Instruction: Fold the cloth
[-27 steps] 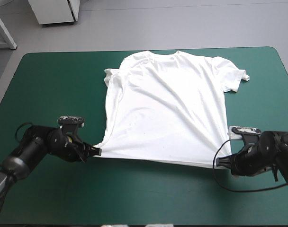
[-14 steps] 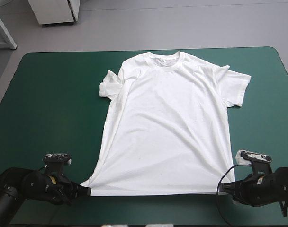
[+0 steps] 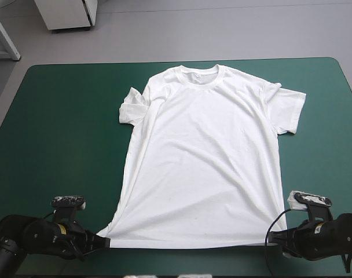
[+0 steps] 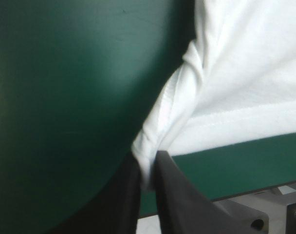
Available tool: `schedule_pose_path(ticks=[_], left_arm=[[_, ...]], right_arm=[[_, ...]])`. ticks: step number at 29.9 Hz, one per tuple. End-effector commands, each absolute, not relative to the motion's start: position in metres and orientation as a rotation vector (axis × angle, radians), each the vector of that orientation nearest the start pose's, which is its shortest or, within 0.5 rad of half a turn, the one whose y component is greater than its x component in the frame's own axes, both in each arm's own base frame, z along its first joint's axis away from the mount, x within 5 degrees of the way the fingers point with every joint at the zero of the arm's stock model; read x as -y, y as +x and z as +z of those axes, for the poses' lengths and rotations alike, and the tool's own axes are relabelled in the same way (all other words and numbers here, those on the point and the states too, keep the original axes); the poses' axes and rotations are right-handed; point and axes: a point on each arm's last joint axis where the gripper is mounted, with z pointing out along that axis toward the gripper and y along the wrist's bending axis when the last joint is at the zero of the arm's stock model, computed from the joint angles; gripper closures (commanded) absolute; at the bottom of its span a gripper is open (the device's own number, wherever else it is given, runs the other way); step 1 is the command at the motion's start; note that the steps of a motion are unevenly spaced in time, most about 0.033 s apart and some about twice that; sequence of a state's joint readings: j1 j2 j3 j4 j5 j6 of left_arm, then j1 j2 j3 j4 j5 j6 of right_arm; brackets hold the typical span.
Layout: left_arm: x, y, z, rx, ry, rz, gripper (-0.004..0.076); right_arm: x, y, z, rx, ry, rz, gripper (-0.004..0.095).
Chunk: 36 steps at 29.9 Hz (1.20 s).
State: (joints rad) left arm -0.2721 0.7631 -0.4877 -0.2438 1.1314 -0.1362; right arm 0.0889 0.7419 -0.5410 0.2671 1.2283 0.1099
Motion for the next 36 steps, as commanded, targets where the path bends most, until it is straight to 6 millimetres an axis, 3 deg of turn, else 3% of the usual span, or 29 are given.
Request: schedule_pose_path(ticks=[1, 4, 5, 7, 14, 18, 23, 29, 36], left_arm=[[0.05, 0.087, 0.243, -2.9, 0.07, -0.489, 0.0501], [0.052, 0.085, 0.249, -2.922, 0.075, -0.529, 0.0315], [0.052, 0.086, 0.256, -2.91, 0.084, -0.533, 0.0249], [0.052, 0.089, 0.27, -2.871, 0.104, -0.515, 0.0197], [0.041, 0.112, 0.368, -2.51, 0.161, -0.317, 0.0232], [0.043, 0.133, 0.4, -2.486, 0.2, -0.247, 0.0235], [0.054, 0.179, 0.424, -2.473, 0.297, -0.192, 0.0238], [0.069, 0.24, 0.427, -2.513, 0.316, -0.157, 0.0251], [0.089, 0.31, 0.379, -2.703, 0.334, -0.137, 0.0251]], right_arm=[[-0.032, 0.088, 0.256, -2.905, 0.079, 0.437, 0.0483], [-0.032, 0.088, 0.257, -2.905, 0.132, 0.443, 0.0301], [-0.033, 0.088, 0.259, -2.898, 0.149, 0.45, 0.0284], [-0.033, 0.091, 0.269, -2.863, 0.145, 0.461, 0.0298], [-0.029, 0.103, 0.342, -2.609, 0.08, 0.39, 0.0397], [-0.027, 0.114, 0.384, -2.497, 0.08, 0.351, 0.0399], [-0.029, 0.148, 0.417, -2.457, 0.031, 0.32, 0.0399], [-0.025, 0.199, 0.432, -2.47, -0.019, 0.176, 0.0399], [-0.011, 0.255, 0.416, -2.559, 0.049, 0.155, 0.0399]])
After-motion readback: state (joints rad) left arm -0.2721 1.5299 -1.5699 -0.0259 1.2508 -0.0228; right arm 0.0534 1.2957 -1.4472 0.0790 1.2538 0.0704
